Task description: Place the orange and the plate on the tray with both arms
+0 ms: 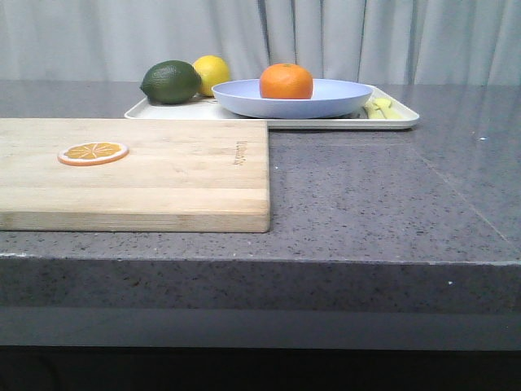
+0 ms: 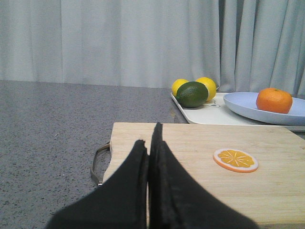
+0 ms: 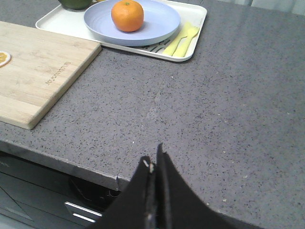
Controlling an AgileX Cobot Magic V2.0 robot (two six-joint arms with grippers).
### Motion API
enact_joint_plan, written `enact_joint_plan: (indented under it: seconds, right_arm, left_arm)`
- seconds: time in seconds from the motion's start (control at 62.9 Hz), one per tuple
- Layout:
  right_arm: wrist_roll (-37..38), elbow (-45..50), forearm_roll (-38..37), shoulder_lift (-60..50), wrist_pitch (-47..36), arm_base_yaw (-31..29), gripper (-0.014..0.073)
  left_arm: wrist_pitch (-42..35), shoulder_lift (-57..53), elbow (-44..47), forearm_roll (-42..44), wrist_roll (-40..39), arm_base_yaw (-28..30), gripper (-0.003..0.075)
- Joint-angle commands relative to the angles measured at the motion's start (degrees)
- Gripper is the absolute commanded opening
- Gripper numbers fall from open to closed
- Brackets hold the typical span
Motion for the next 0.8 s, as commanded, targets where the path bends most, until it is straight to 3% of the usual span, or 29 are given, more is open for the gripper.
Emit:
enact_joint_plan:
  seconds: [0.0, 0.175, 0.493, 0.779]
  right_arm:
    - [-0.4, -1.3, -0.1, 0.7, -4.6, -0.2, -0.0066]
    - [-0.4, 4.4, -3.1, -1.4, -10.0, -2.4, -0.0066]
    - [-0.4, 31.7, -3.6, -12.6, -43.6, -4.2, -0.0066]
    - [-0.4, 41.4, -3.6, -17.1, -53.0, -4.0, -0.0066]
  left_arm:
    - [-4.9, -1.2, 1.5, -0.4, -0.5, 0.3, -0.0020]
    - [-4.9, -1.2, 1.5, -0.4, -0.5, 0.3, -0.0020]
    - [-4.9, -1.2, 1.5, -0.4, -0.5, 0.3, -0.0020]
    - [-4.9, -1.0, 1.5, -0.4, -0.5, 0.3, -0.0020]
